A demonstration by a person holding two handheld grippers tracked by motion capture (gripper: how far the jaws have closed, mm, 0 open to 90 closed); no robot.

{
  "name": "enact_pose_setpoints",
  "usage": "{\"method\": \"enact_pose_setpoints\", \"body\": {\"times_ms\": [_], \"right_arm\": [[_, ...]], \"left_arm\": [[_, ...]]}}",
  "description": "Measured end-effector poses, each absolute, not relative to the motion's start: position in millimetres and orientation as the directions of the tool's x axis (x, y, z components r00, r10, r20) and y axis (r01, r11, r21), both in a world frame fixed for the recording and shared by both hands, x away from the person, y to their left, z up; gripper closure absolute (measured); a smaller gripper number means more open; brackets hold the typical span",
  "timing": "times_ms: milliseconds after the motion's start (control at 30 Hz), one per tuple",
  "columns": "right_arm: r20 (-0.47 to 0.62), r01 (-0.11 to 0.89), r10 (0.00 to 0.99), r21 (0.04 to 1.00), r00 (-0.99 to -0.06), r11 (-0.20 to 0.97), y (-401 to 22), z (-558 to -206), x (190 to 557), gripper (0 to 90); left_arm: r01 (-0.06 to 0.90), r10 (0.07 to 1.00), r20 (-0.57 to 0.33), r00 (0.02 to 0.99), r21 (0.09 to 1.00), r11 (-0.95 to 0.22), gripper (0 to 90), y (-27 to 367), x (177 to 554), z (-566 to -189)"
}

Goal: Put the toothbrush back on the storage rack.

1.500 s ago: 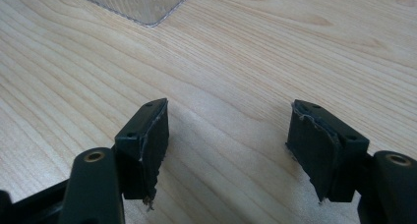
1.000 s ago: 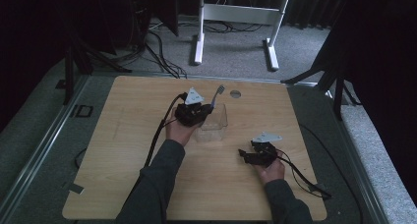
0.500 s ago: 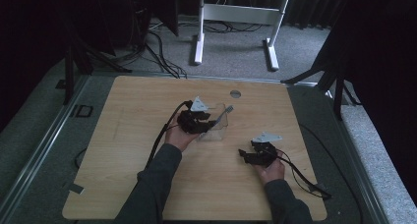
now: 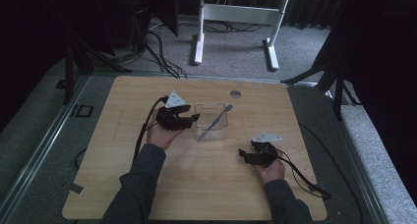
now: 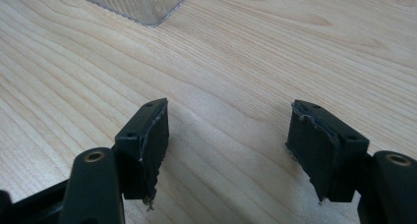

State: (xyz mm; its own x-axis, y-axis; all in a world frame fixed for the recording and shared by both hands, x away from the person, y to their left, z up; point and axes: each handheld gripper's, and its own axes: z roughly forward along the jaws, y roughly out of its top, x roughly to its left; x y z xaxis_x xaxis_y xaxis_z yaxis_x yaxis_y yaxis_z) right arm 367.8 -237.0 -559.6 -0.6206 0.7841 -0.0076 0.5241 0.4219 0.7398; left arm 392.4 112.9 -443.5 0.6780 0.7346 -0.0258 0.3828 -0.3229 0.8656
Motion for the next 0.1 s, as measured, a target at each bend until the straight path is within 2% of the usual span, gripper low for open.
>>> {"method": "enact_pose_setpoints", "body": {"times_ms": [100], "right_arm": [[-0.008,0.524,0.784,0.739,-0.621,0.422,-237,-560,368,31.4]], "left_arm": [[0.419,0.772,-0.049,0.633,0.861,-0.29,46.7,130,392,-452]]}}
